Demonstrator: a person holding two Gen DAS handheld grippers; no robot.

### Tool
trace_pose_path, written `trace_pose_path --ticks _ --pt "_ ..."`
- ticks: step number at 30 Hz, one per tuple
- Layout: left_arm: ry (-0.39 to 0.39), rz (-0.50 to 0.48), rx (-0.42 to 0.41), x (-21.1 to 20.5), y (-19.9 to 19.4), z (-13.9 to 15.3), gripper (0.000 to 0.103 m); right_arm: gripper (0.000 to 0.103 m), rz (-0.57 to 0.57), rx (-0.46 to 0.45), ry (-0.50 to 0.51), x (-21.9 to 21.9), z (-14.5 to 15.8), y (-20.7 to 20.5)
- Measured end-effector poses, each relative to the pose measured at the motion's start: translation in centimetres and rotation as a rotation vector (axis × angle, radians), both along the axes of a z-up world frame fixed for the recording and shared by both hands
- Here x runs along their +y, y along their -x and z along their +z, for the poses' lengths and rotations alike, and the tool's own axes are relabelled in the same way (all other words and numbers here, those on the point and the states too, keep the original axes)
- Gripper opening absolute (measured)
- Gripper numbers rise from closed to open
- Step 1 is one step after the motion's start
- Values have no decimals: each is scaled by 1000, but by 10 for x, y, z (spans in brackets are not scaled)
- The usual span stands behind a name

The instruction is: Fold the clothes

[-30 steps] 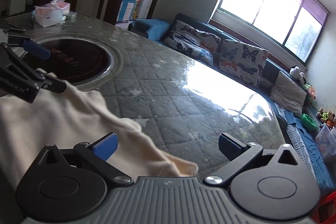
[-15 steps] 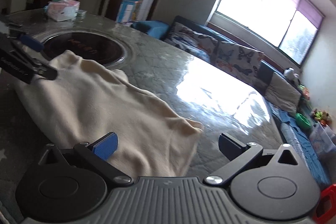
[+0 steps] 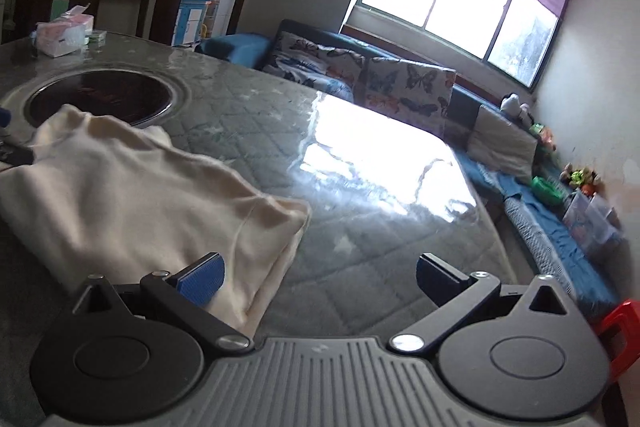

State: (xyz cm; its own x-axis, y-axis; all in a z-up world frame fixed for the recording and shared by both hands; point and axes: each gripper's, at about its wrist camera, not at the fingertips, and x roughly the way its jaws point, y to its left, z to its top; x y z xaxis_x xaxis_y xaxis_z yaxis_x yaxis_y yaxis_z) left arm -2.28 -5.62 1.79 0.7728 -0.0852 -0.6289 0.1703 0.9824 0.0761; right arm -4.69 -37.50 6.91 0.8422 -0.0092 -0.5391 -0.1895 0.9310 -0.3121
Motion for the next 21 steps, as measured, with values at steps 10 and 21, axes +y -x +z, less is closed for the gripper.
trace_pose_path --ticks 10,21 --pt "23 8 15 6 -2 0 86 103 -58 12 4 -6 -11 -56" --pt "38 25 13 11 -7 4 86 103 -54 21 27 3 -14 -73"
